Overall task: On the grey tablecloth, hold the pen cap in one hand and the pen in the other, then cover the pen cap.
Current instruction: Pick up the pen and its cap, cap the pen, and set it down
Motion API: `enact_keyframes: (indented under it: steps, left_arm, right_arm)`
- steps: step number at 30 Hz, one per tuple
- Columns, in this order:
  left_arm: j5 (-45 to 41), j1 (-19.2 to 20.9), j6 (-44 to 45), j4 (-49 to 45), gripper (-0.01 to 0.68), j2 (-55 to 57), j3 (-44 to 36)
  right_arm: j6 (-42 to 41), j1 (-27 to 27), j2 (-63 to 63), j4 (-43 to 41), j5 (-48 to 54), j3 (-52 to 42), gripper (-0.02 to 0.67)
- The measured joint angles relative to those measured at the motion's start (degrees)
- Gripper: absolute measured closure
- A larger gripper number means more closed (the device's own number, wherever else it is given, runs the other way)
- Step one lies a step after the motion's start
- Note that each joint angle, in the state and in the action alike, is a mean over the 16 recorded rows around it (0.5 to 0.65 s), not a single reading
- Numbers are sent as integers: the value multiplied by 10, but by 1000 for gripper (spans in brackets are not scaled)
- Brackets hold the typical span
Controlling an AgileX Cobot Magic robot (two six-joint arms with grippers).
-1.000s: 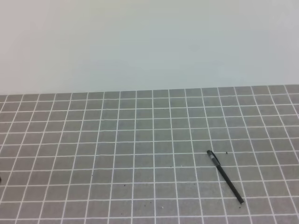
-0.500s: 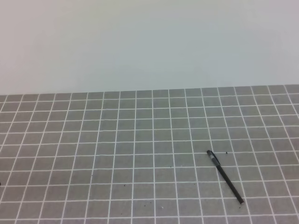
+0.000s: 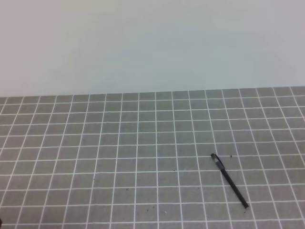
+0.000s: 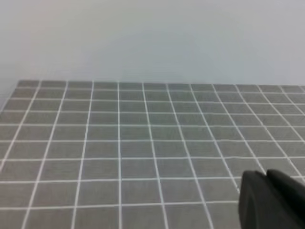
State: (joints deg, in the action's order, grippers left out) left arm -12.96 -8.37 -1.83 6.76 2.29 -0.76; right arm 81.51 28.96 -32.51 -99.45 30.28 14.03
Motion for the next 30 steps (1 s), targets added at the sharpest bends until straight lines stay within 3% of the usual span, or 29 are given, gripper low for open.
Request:
enact_keyframes:
  steps: [11, 30]
  left_arm:
    - [-42, 2, -27, -56, 673, -40, -17]
    - [-43, 2, -48, -59, 673, -39, -17]
  right_arm:
    - [0, 0, 0, 0, 1, 0, 650]
    - [0, -1, 1, 0, 0, 0, 650]
